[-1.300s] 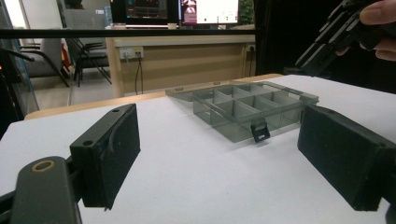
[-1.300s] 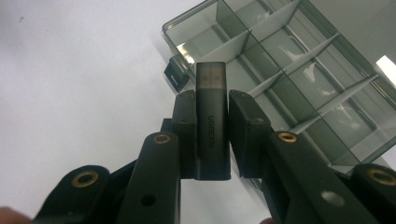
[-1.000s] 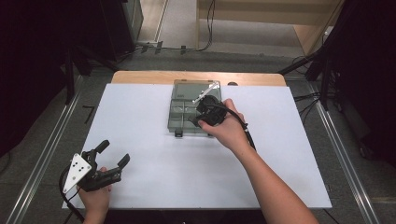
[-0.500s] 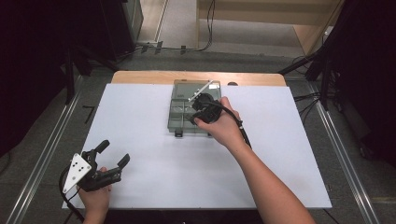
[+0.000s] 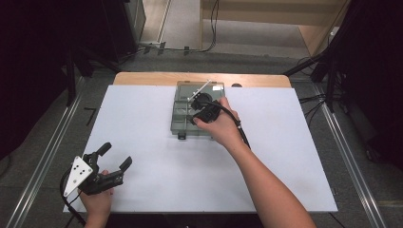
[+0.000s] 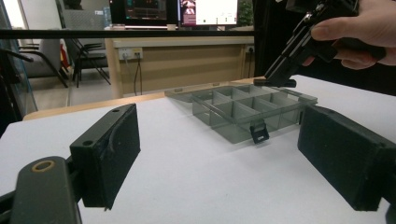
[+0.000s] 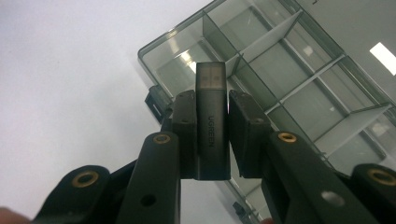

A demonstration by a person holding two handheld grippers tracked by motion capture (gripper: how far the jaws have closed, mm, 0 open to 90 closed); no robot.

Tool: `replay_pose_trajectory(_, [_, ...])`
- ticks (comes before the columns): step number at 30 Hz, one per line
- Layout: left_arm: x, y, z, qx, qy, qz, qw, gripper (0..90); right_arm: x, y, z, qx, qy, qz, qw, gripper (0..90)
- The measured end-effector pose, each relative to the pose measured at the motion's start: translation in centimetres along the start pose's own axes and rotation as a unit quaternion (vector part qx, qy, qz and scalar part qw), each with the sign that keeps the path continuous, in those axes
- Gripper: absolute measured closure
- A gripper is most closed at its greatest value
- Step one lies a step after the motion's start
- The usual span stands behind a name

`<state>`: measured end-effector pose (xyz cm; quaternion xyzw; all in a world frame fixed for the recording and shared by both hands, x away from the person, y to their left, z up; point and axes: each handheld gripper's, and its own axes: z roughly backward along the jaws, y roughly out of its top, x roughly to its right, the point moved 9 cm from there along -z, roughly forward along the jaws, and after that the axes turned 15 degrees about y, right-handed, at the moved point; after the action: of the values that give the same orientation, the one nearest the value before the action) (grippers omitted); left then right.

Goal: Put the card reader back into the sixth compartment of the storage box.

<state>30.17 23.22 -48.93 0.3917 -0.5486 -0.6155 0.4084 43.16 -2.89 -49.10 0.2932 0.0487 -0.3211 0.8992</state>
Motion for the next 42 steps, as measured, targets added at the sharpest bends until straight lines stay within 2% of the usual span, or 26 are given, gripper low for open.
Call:
replay_pose_trajectory(8, [0.0, 0.0, 0.0, -0.001, 0.0, -0.001, 1.0, 13.2, 0.7, 0.3, -0.9, 0.002, -0.001, -0.023, 0.9997, 71.0])
replay_pose_trajectory(17, [0.0, 0.0, 0.0, 0.0, 0.0, -0.001, 1.0, 13.2, 1.2, 0.2, -1.4, 0.001, 0.0, -0.036, 0.9993, 70.5])
replay_pose_trajectory(19, [0.0, 0.0, 0.0, -0.001, -0.001, -0.001, 1.0, 13.2, 1.2, 0.4, -1.3, 0.012, 0.0, -0.042, 0.999, 62.6])
replay_pose_trajectory(20, [0.0, 0.0, 0.0, 0.0, 0.0, -0.001, 1.0, 13.2, 1.2, 0.5, -1.2, 0.016, 0.003, -0.04, 0.9991, 55.6])
replay_pose_trajectory(21, [0.0, 0.0, 0.0, 0.0, 0.0, -0.001, 1.0, 13.2, 1.3, 0.6, -1.0, 0.026, -0.004, -0.039, 0.9989, 44.6])
replay_pose_trajectory(22, [0.0, 0.0, 0.0, 0.0, 0.0, -0.001, 1.0, 13.2, 1.3, 0.6, -1.0, 0.027, -0.006, -0.039, 0.9989, 39.9])
replay_pose_trajectory(25, [0.0, 0.0, 0.0, 0.0, 0.0, -0.001, 1.0, 13.2, 1.1, 0.7, -0.6, 0.038, -0.009, -0.033, 0.9987, 14.1])
replay_pose_trajectory(27, [0.0, 0.0, 0.0, 0.0, -0.001, 0.0, 1.0, 13.2, 0.9, 0.8, -0.2, 0.059, -0.005, -0.027, 0.9979, 2.3])
replay_pose_trajectory(30, [0.0, 0.0, 0.0, 0.0, 0.0, -0.001, 1.0, 13.2, 0.6, 0.8, 0.6, 0.089, 0.003, -0.031, 0.9955, 0.0])
replay_pose_trajectory(32, [0.1, 0.0, 0.0, 0.0, -0.001, -0.001, 1.0, 13.1, 0.5, 0.6, 1.1, 0.102, 0.008, -0.025, 0.9944, 0.0])
replay_pose_trajectory(38, [0.1, 0.0, 0.0, -0.001, -0.001, -0.002, 1.0, 13.2, 0.0, -0.1, 2.0, 0.12, 0.0, -0.005, 0.9928, 0.0])
replay_pose_trajectory(42, [0.1, 0.0, 0.0, -0.001, -0.001, -0.003, 1.0, 13.2, -0.3, -0.7, 2.6, 0.131, -0.004, 0.0, 0.9913, 0.0])
